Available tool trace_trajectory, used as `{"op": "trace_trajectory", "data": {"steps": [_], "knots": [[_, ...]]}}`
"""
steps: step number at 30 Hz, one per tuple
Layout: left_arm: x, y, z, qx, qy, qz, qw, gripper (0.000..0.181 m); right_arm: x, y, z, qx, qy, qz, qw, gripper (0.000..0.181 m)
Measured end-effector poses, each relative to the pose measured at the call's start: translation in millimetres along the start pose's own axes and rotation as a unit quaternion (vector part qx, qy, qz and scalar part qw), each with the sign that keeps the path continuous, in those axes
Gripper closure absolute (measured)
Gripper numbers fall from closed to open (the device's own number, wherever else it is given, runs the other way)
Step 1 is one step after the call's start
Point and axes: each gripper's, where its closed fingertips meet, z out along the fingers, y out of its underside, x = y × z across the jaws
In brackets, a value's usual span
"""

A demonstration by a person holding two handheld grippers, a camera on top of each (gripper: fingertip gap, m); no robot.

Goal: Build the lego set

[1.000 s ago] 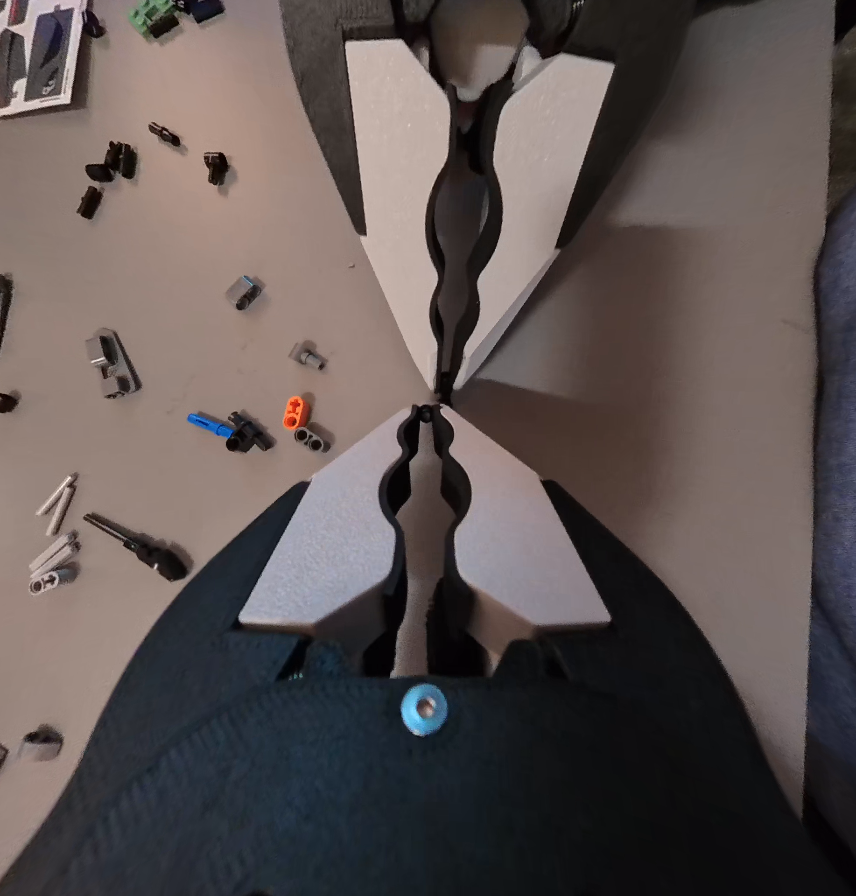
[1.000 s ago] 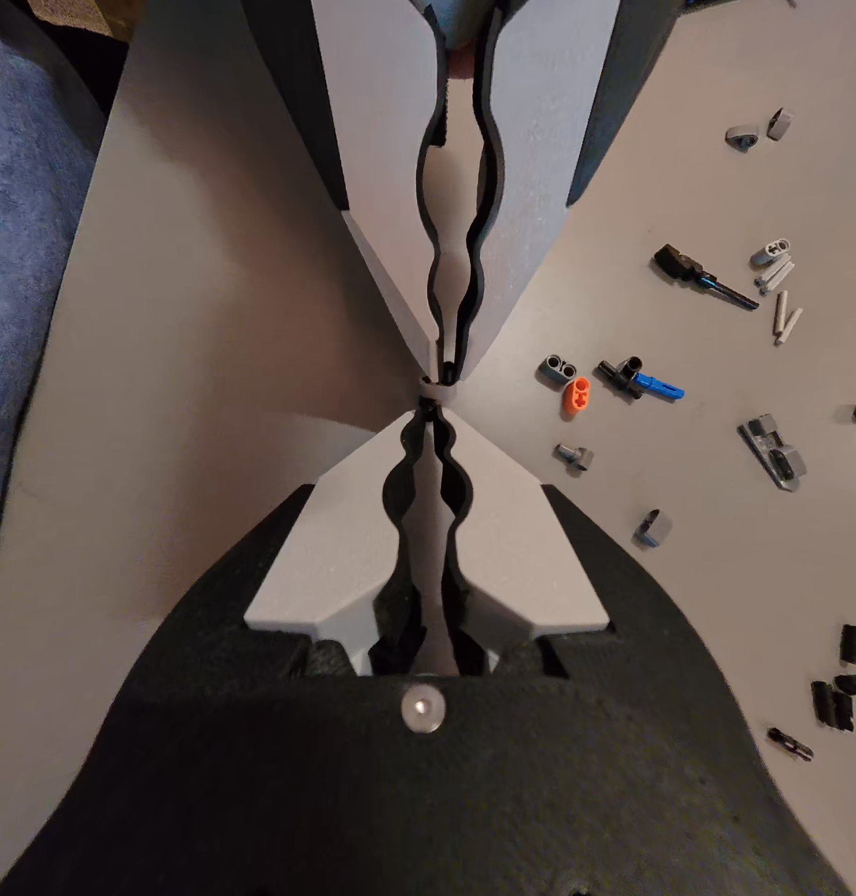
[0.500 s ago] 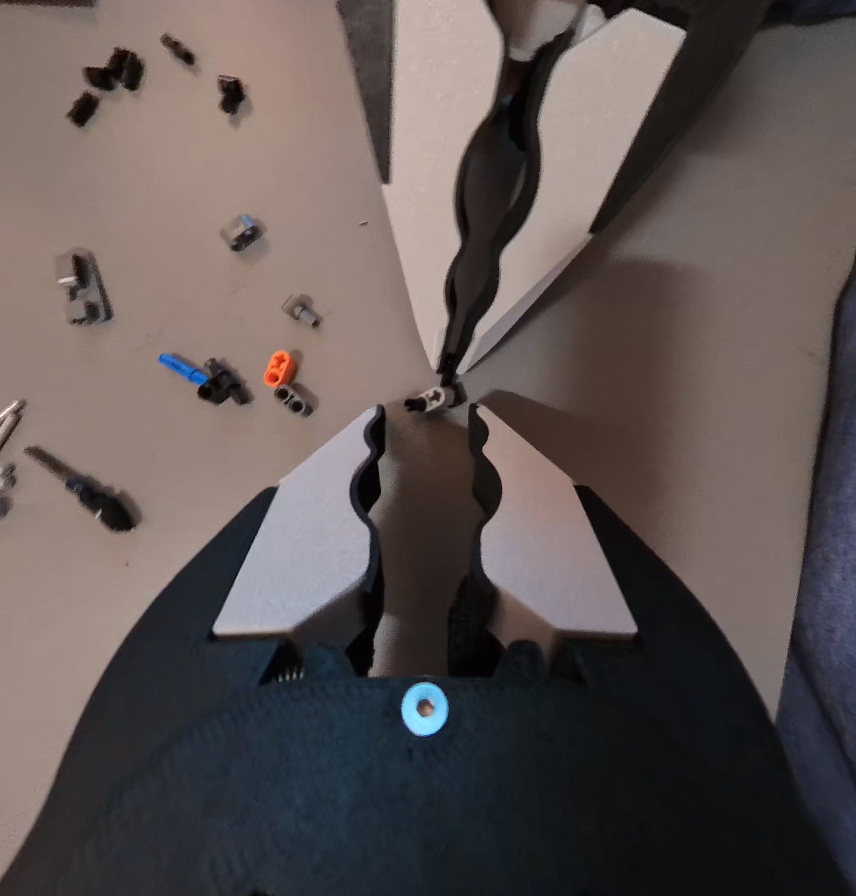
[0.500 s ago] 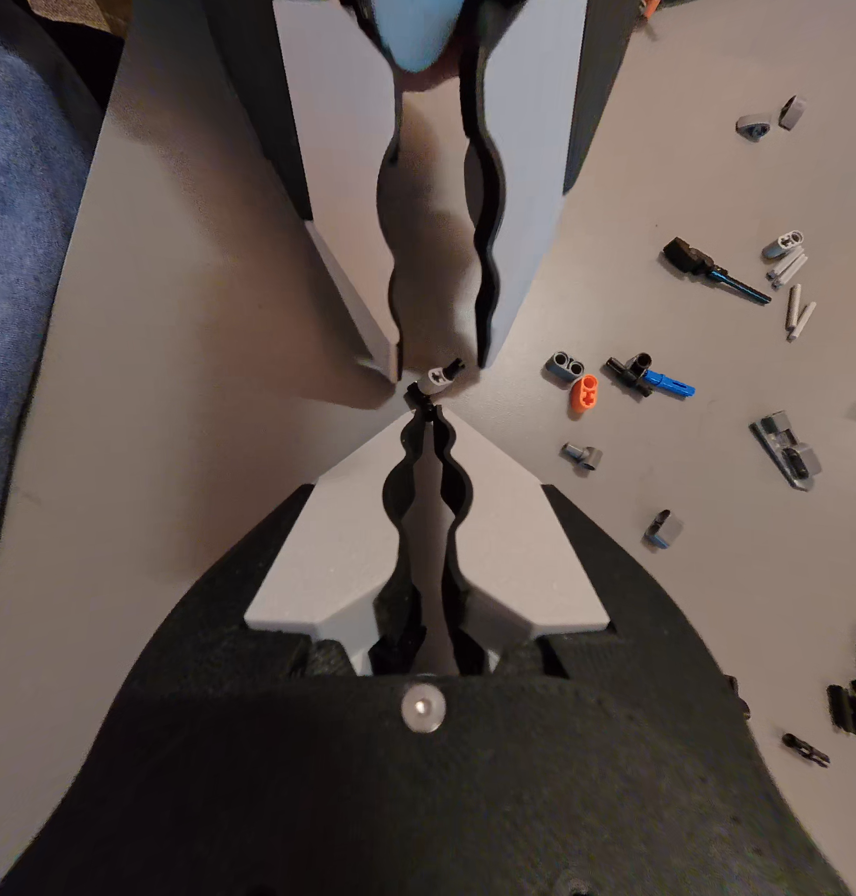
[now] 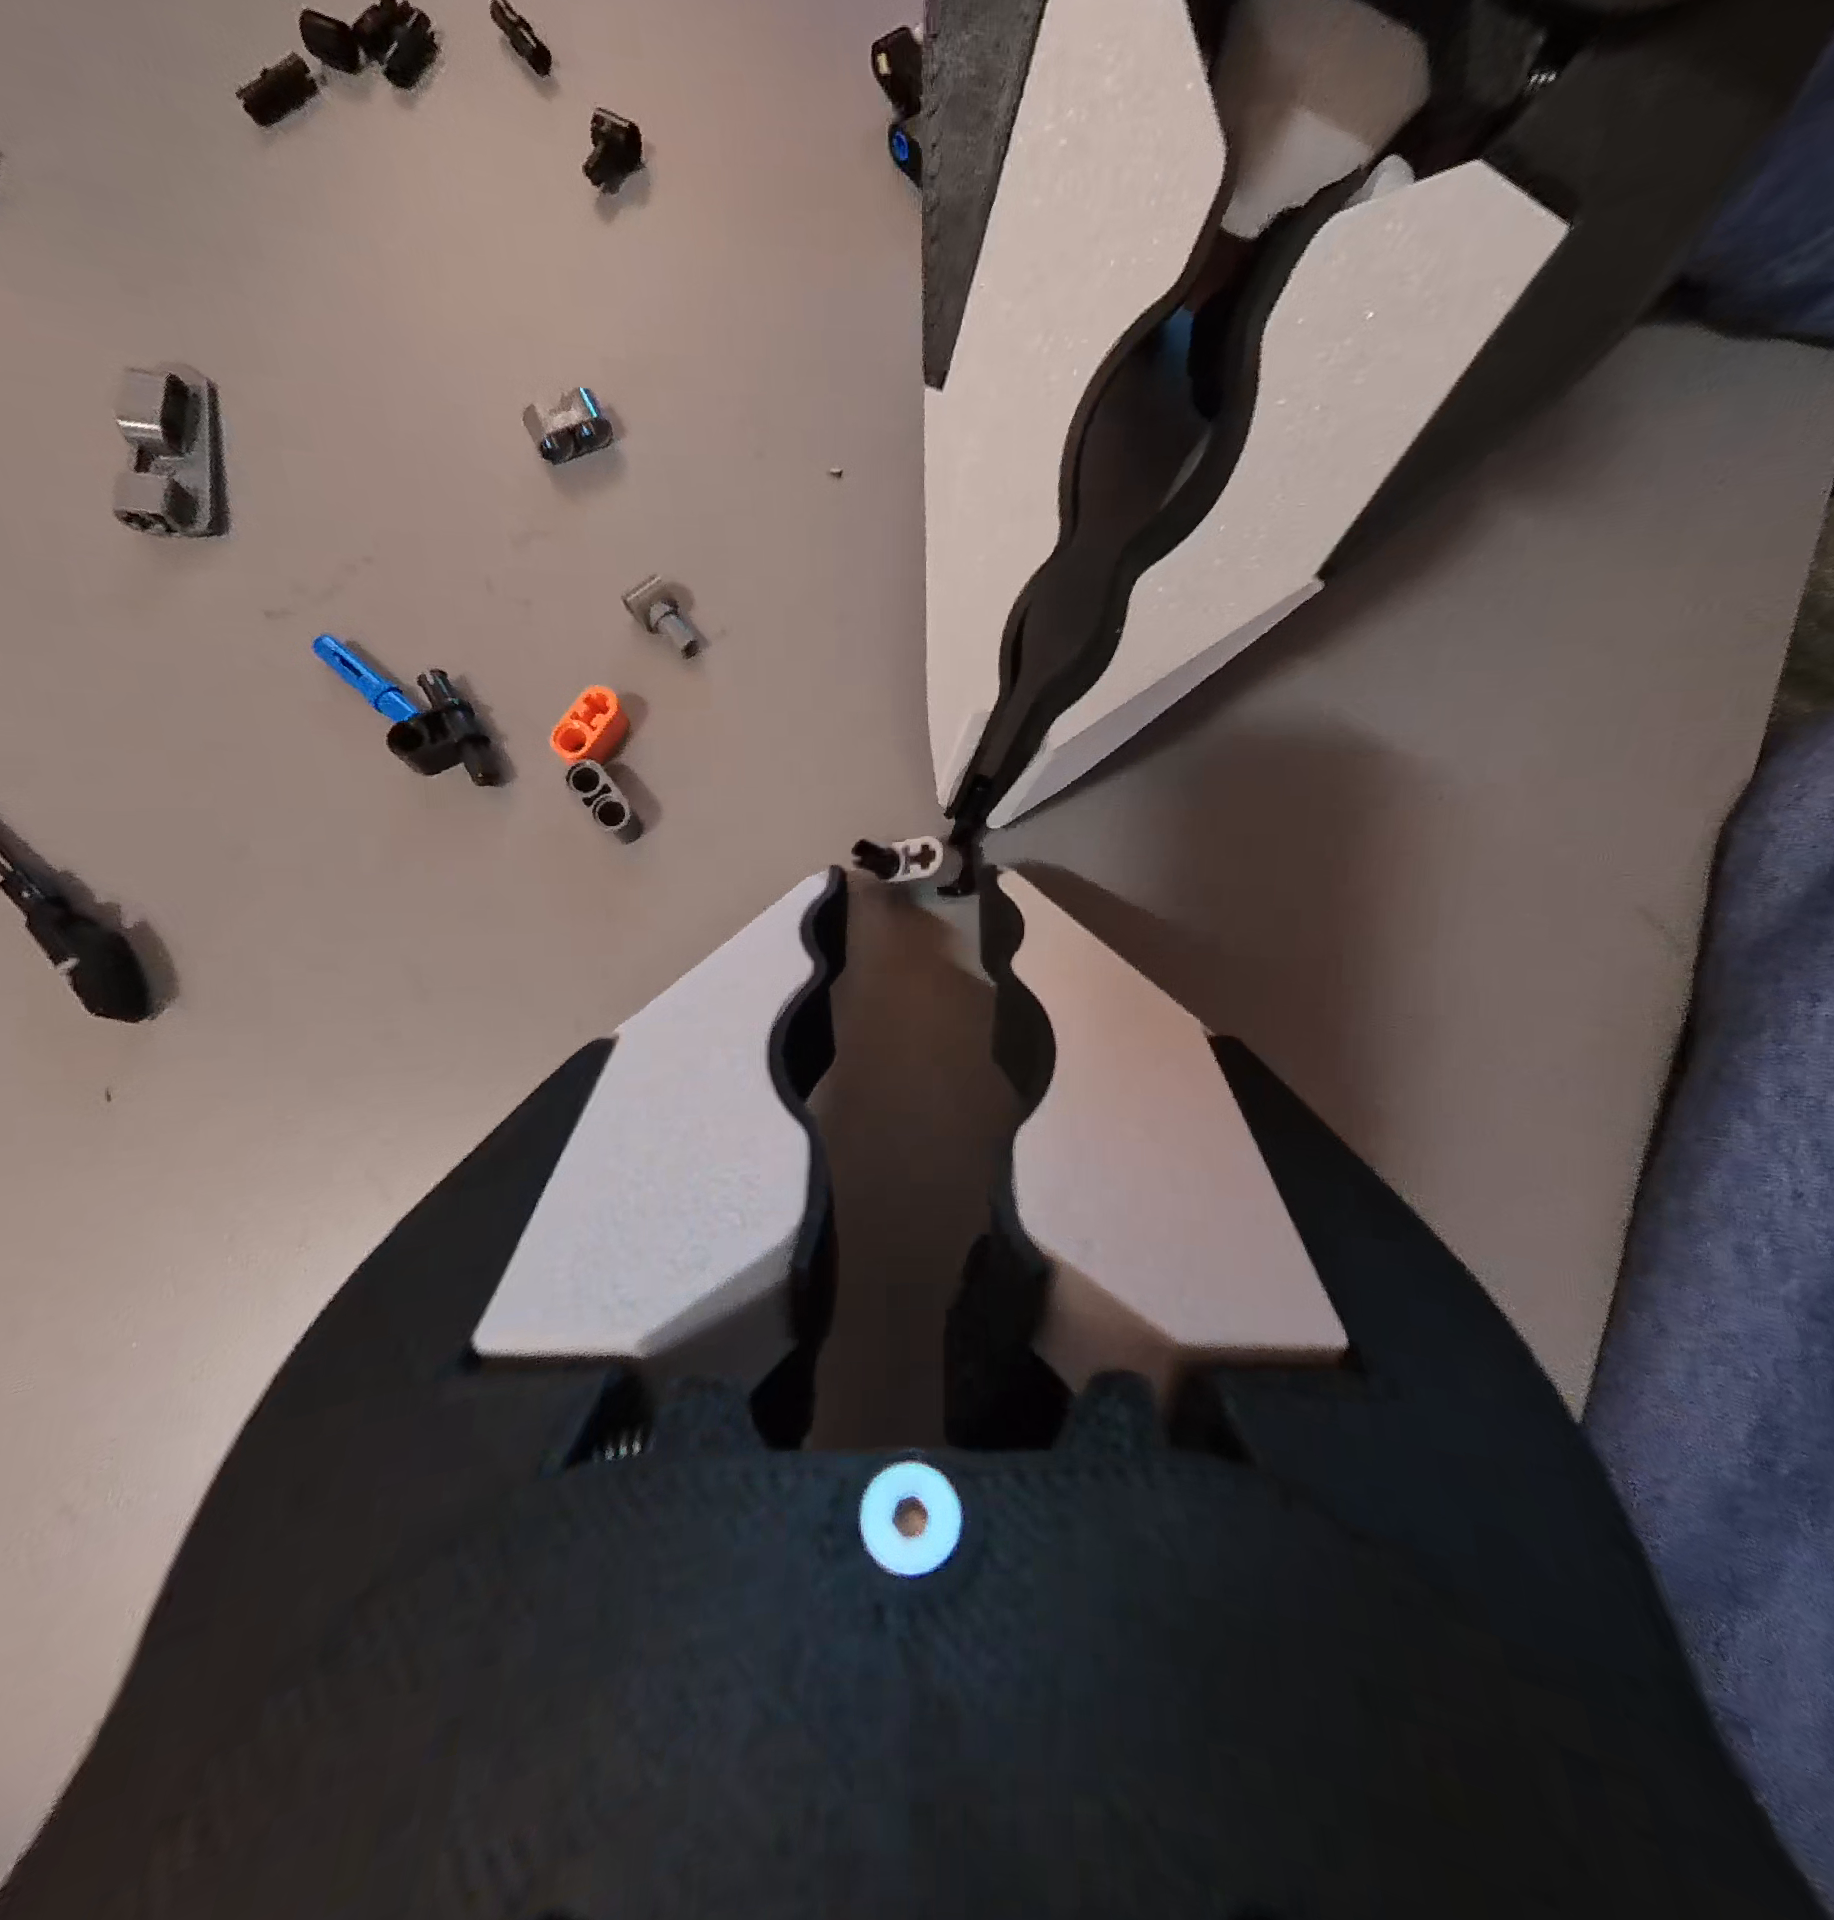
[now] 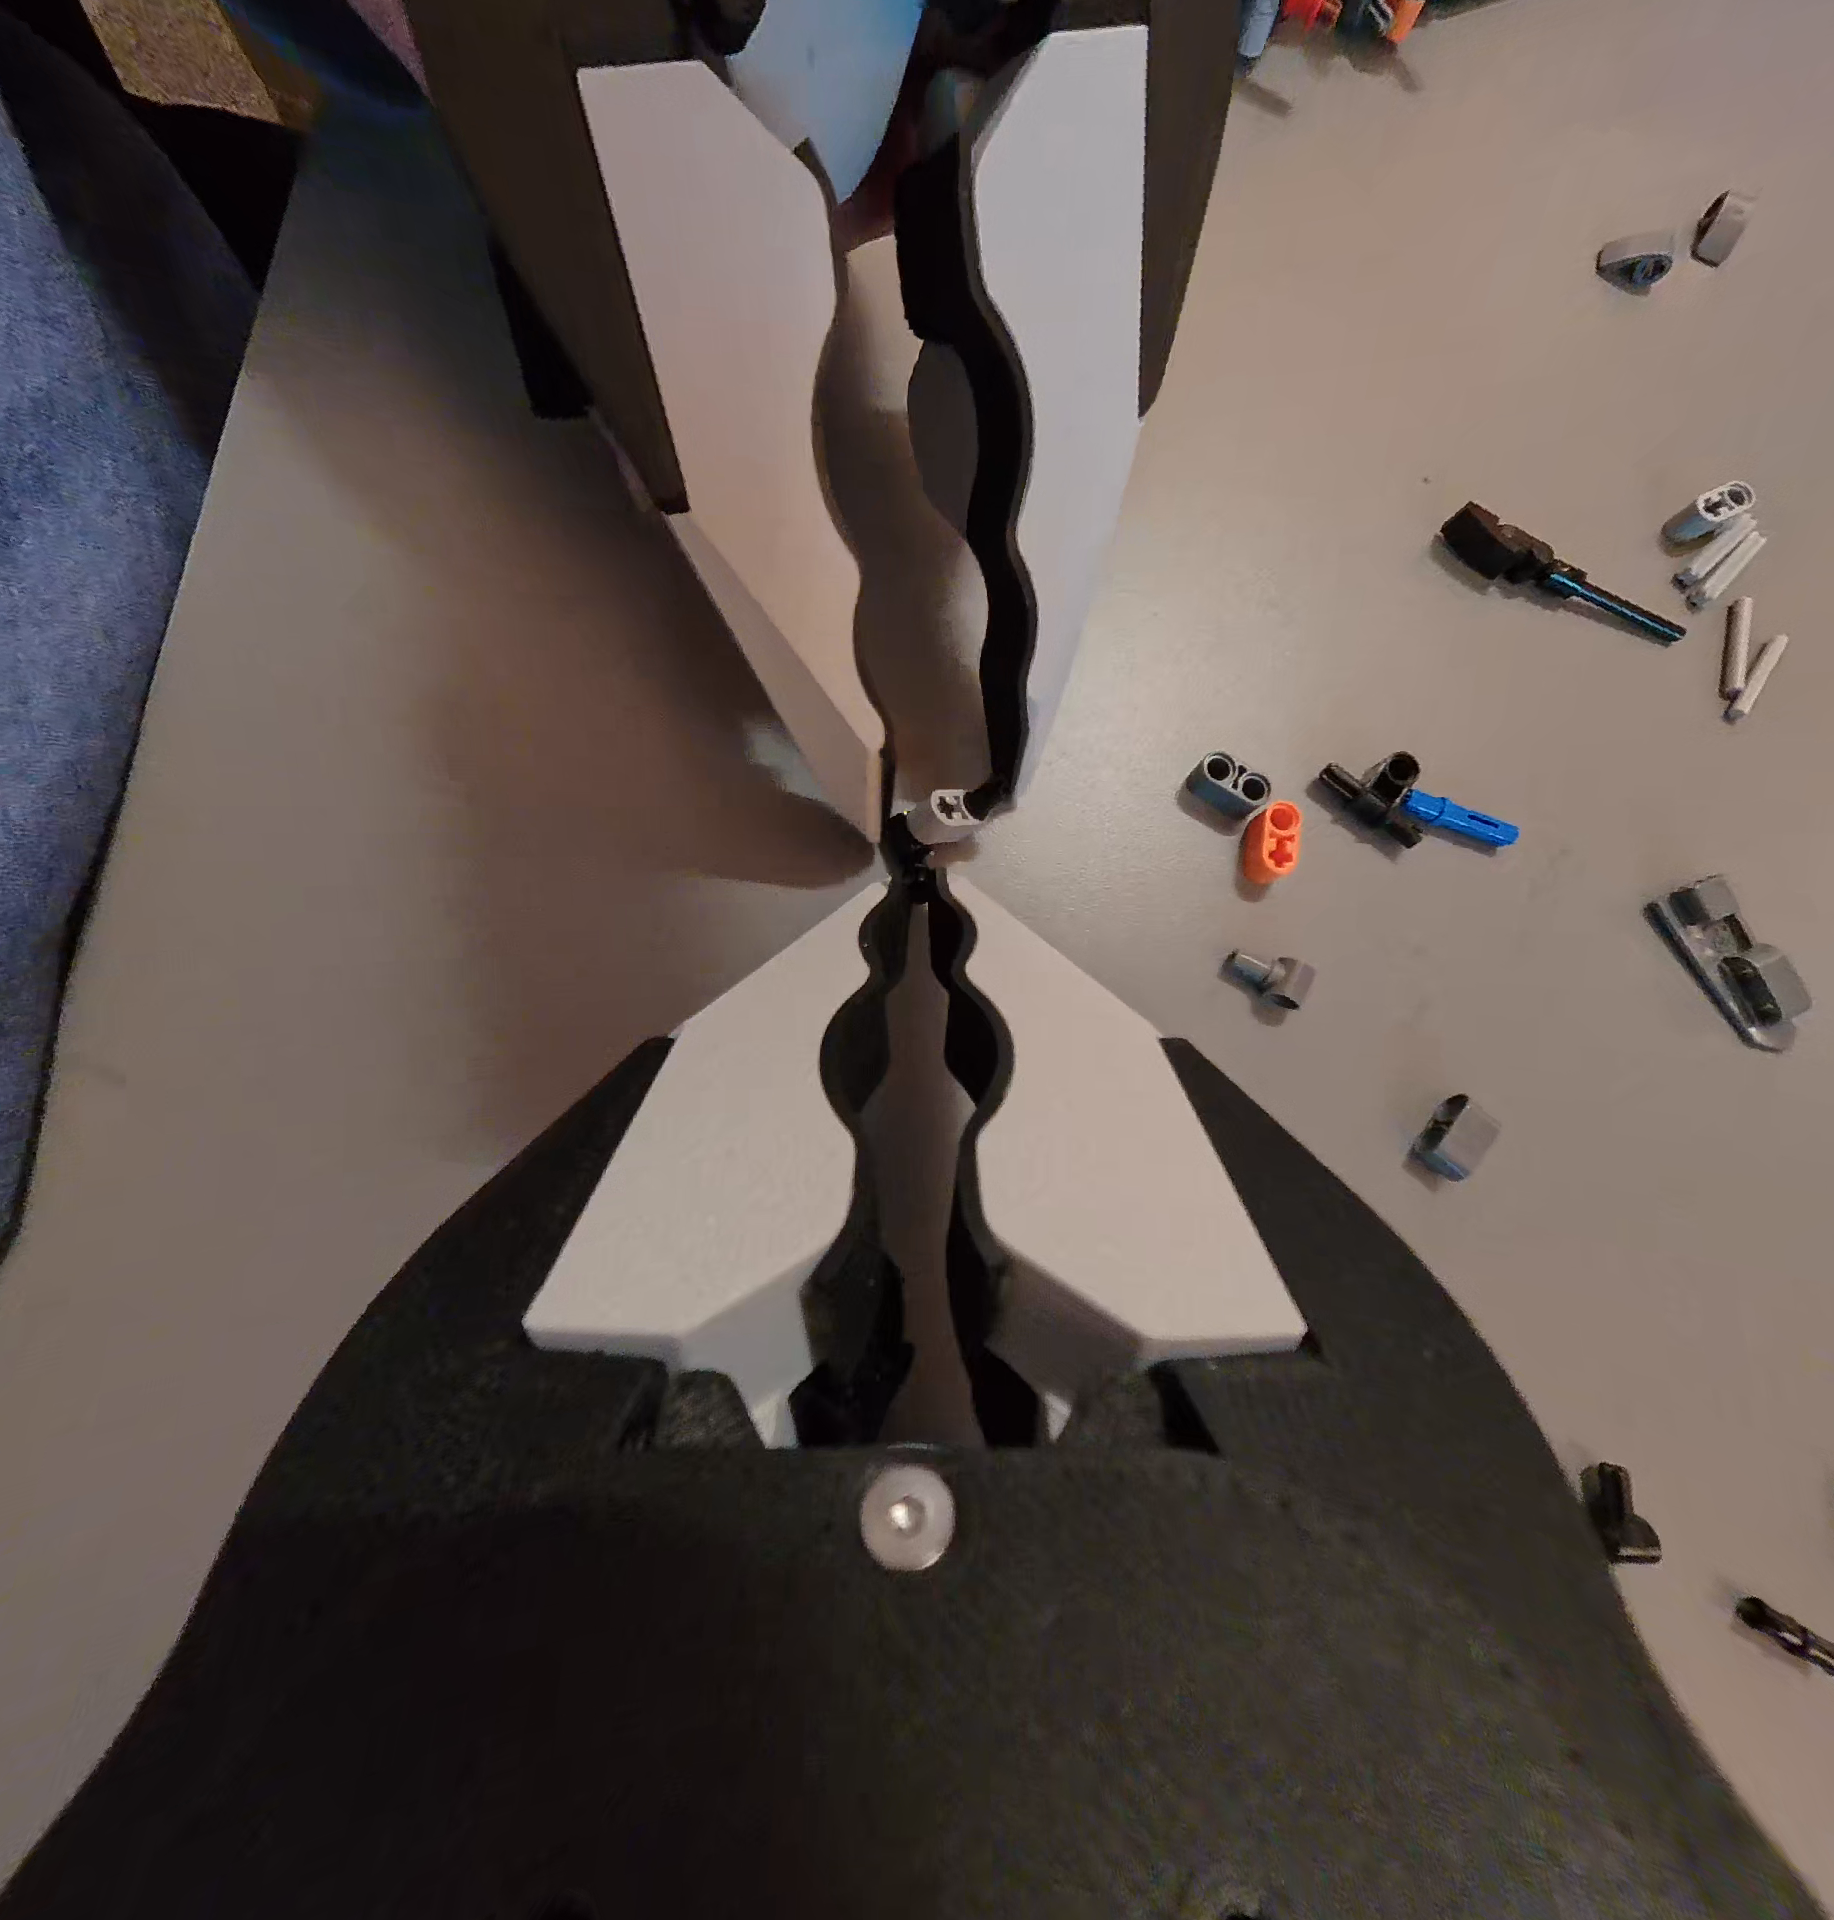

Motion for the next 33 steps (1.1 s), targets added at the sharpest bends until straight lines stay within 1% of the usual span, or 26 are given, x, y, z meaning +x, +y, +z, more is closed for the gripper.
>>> {"op": "trace_trajectory", "data": {"steps": [4,15,18,20,23,25,28,30,33], "knots": [[5.1,-4.1,3.9,0.014,0.021,-0.005,1.000,0.163,0.0,0.2,-0.1,0.002,-0.003,0.003,1.000,0.180],[6.2,-7.1,4.6,0.029,0.028,-0.002,0.999,0.168,1.3,-1.9,-4.2,0.015,-0.007,0.014,1.000,0.180],[4.7,-12.8,-0.2,0.054,0.041,-0.029,0.997,0.167,3.0,-7.0,-10.0,0.036,-0.009,0.027,0.999,0.180],[3.0,-20.2,-7.0,0.087,0.056,-0.053,0.993,0.167,5.3,-12.6,-17.1,0.055,-0.006,0.037,0.998,0.180],[1.4,-40.7,-25.5,0.175,0.104,-0.113,0.973,0.168,11.2,-26.8,-34.6,0.101,0.006,0.056,0.993,0.180],[1.2,-58.2,-42.4,0.245,0.151,-0.151,0.946,0.168,17.0,-38.9,-50.7,0.140,0.020,0.070,0.987,0.181],[-1.0,-78.4,-66.2,0.328,0.212,-0.188,0.901,0.168,22.3,-58.1,-75.2,0.202,0.037,0.089,0.975,0.181],[-1.0,-89.3,-78.4,0.367,0.253,-0.206,0.871,0.168,24.0,-69.8,-86.6,0.234,0.051,0.093,0.967,0.181],[-1.3,-103.3,-89.2,0.409,0.292,-0.218,0.837,0.168,23.0,-88.0,-95.7,0.272,0.057,0.096,0.956,0.180]]}}
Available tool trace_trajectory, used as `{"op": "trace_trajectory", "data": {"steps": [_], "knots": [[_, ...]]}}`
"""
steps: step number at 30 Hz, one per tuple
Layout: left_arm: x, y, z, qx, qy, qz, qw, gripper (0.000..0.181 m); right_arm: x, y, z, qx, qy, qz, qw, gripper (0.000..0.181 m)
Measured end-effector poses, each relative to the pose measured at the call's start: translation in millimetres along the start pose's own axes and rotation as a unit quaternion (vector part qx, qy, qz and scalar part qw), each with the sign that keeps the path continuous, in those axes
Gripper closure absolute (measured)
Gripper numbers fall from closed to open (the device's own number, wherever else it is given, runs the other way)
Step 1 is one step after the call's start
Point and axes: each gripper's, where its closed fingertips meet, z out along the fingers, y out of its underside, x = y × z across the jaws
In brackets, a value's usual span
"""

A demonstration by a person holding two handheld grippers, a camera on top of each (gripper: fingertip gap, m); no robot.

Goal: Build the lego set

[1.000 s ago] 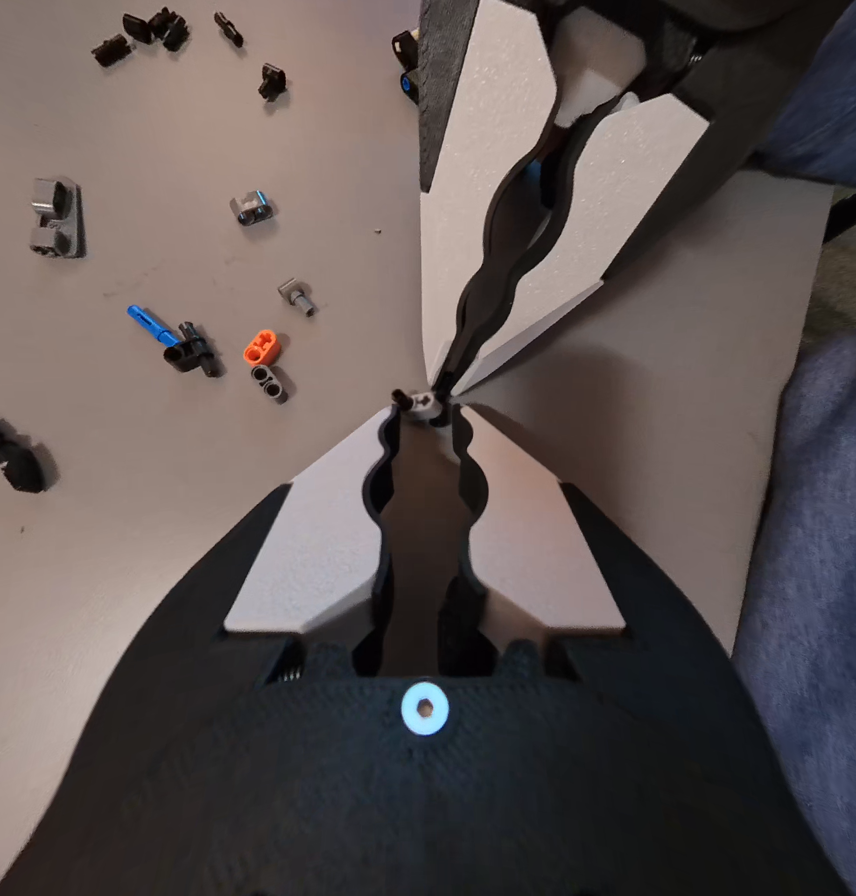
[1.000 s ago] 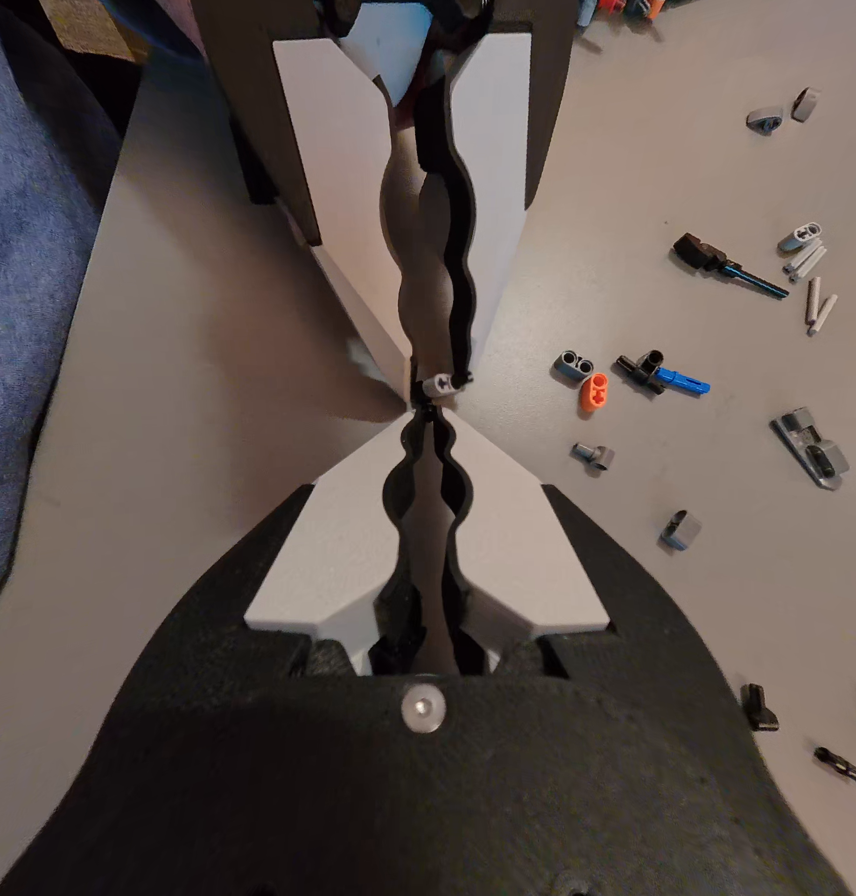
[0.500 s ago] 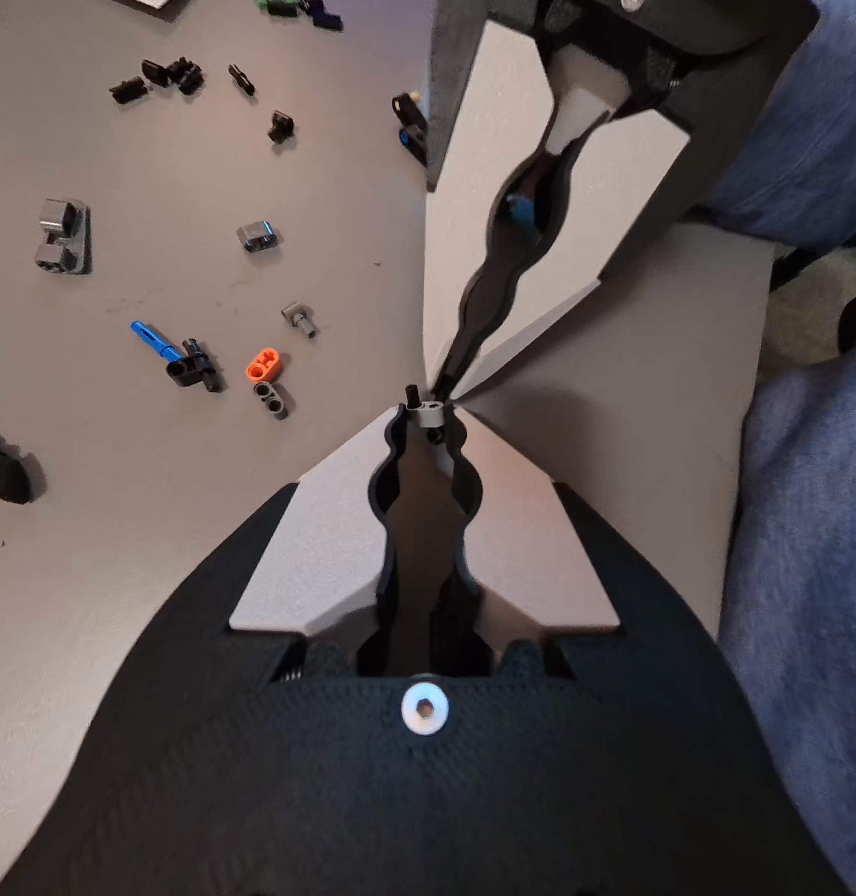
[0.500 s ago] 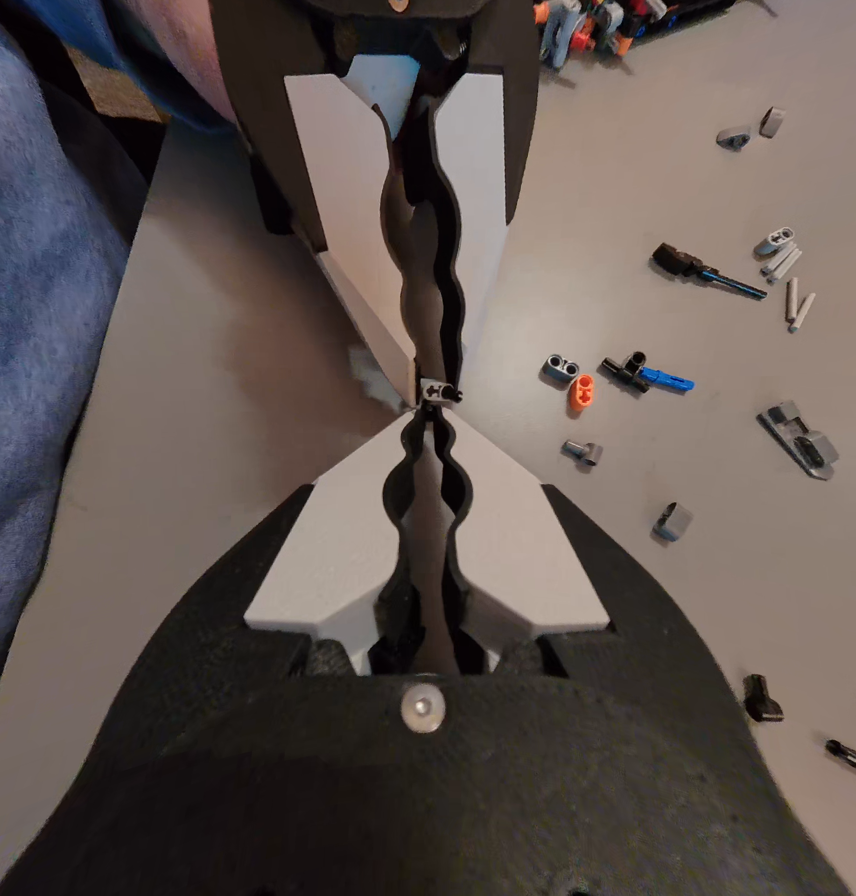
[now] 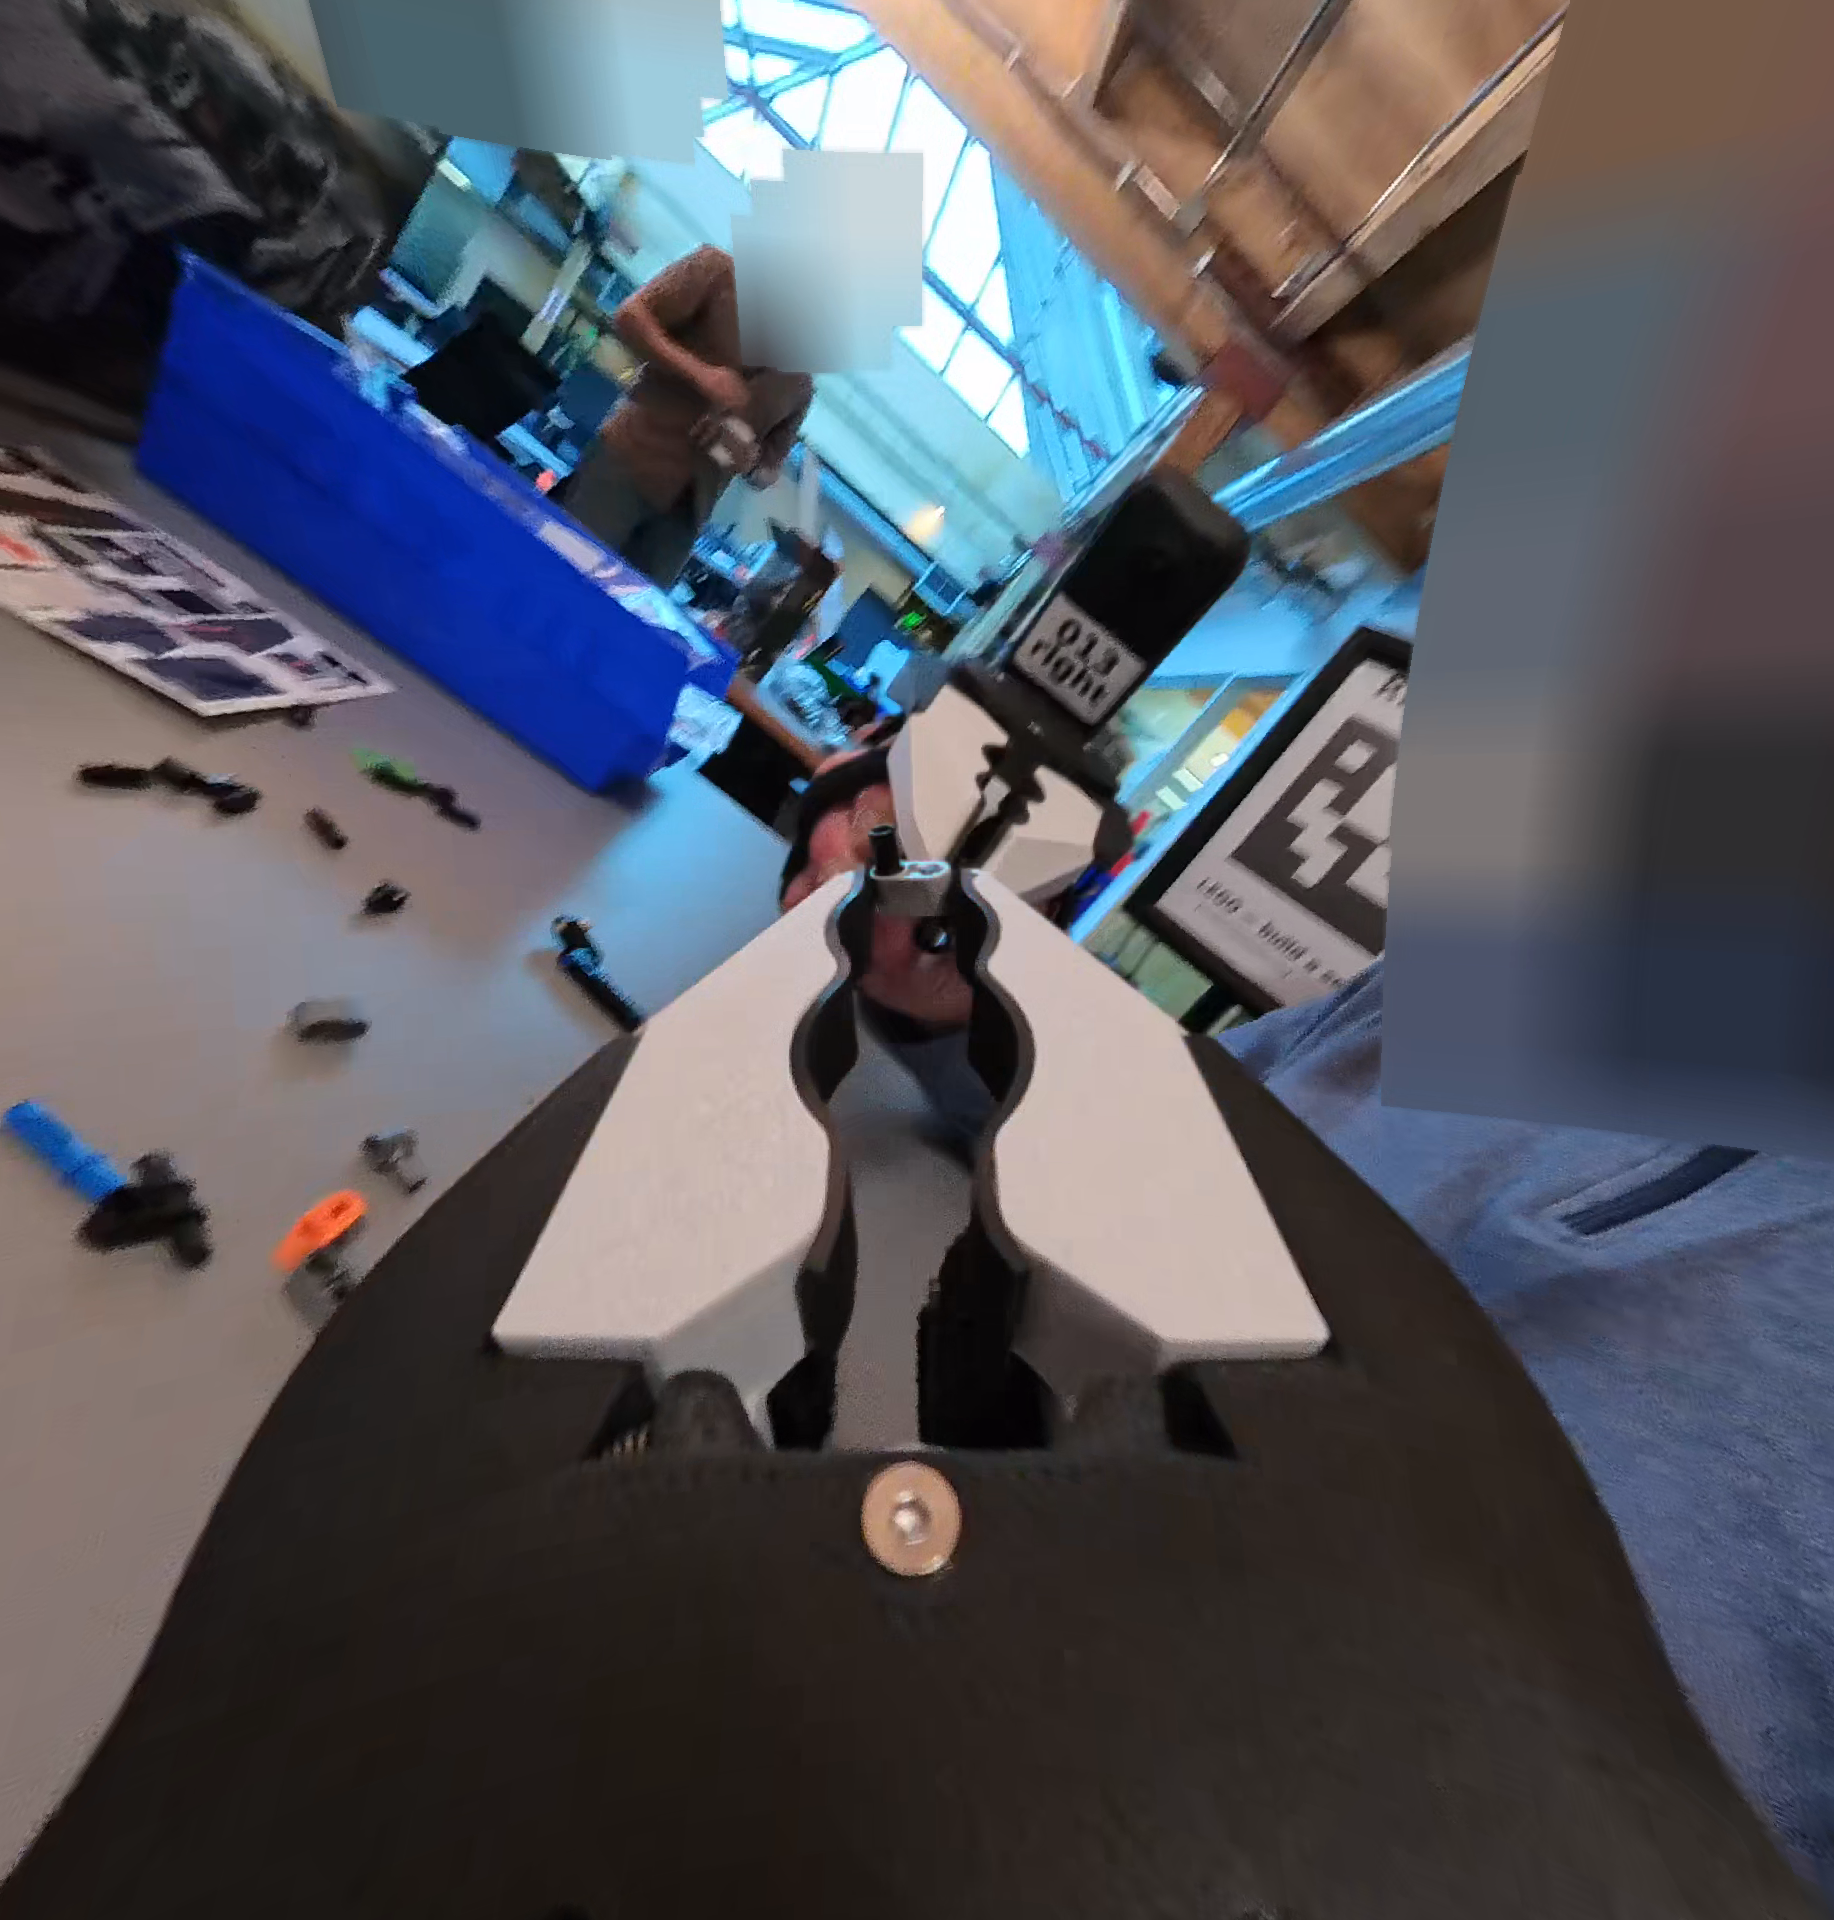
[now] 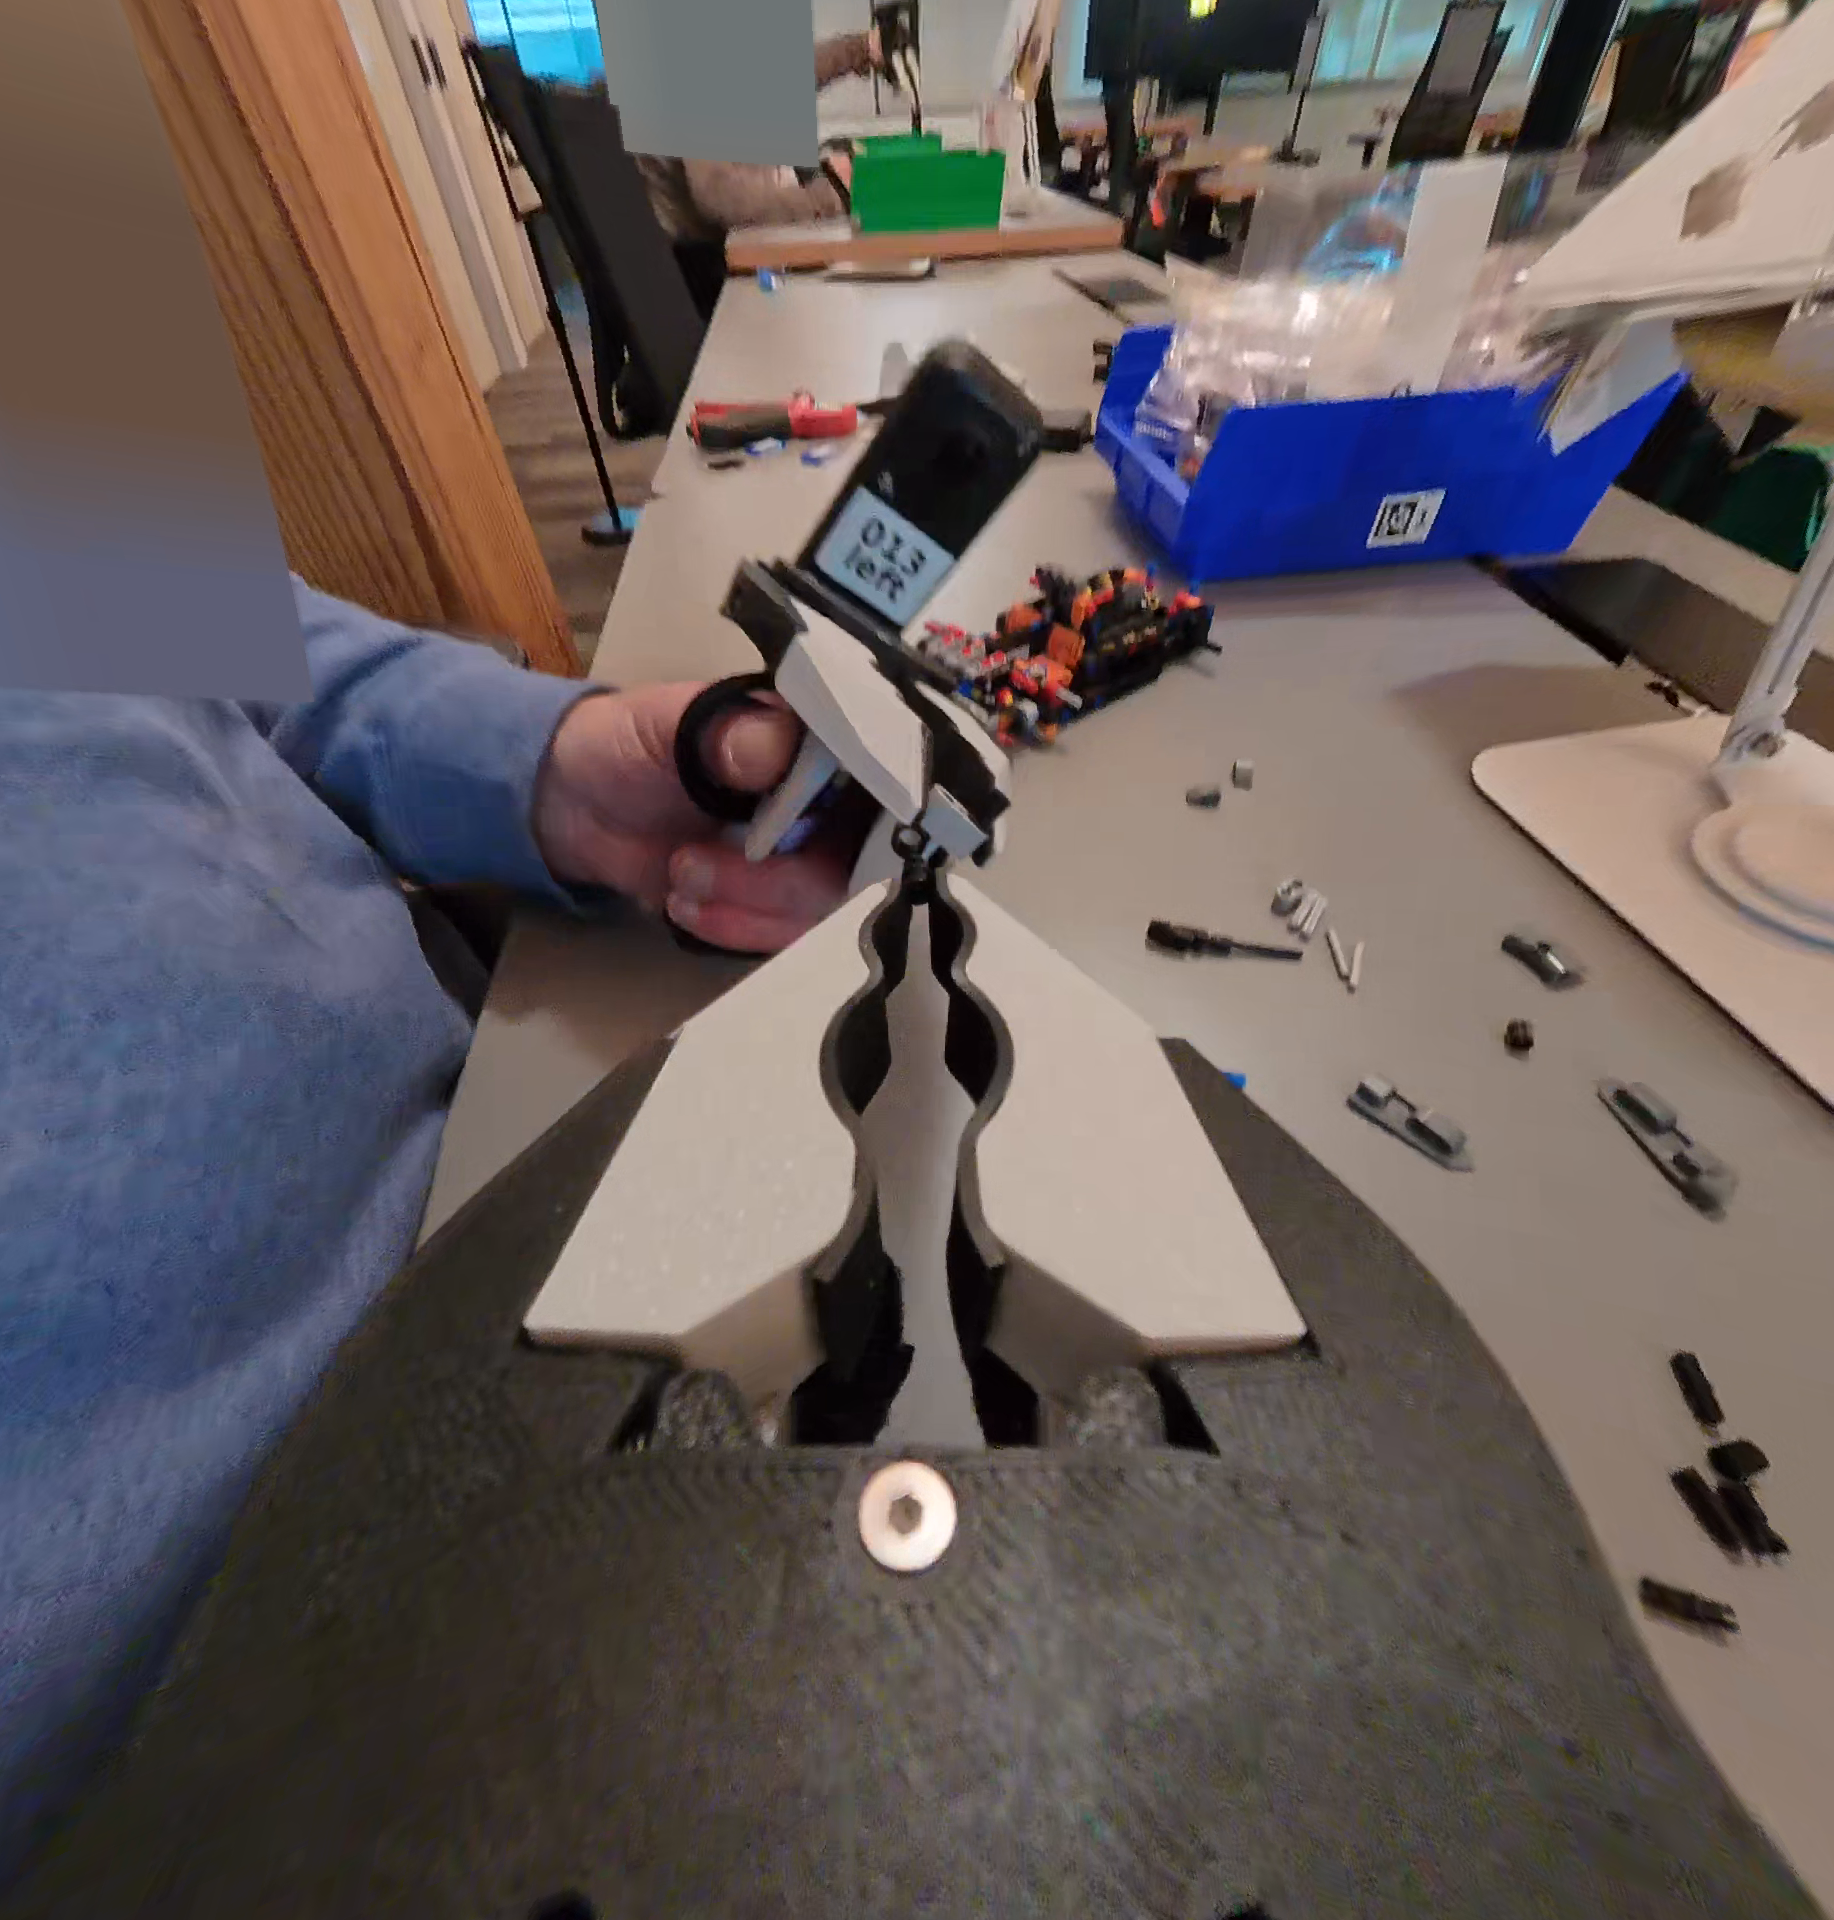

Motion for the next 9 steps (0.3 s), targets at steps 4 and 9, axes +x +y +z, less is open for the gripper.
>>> {"op": "trace_trajectory", "data": {"steps": [4,9], "knots": [[4.1,-9.6,4.2,0.027,0.040,-0.029,0.998,0.169,2.6,-10.5,3.1,0.014,0.020,-0.010,1.000,0.180],[1.9,-17.4,2.3,0.064,0.067,-0.064,0.994,0.169,8.6,-15.0,3.6,0.024,0.034,-0.005,0.999,0.180]]}}
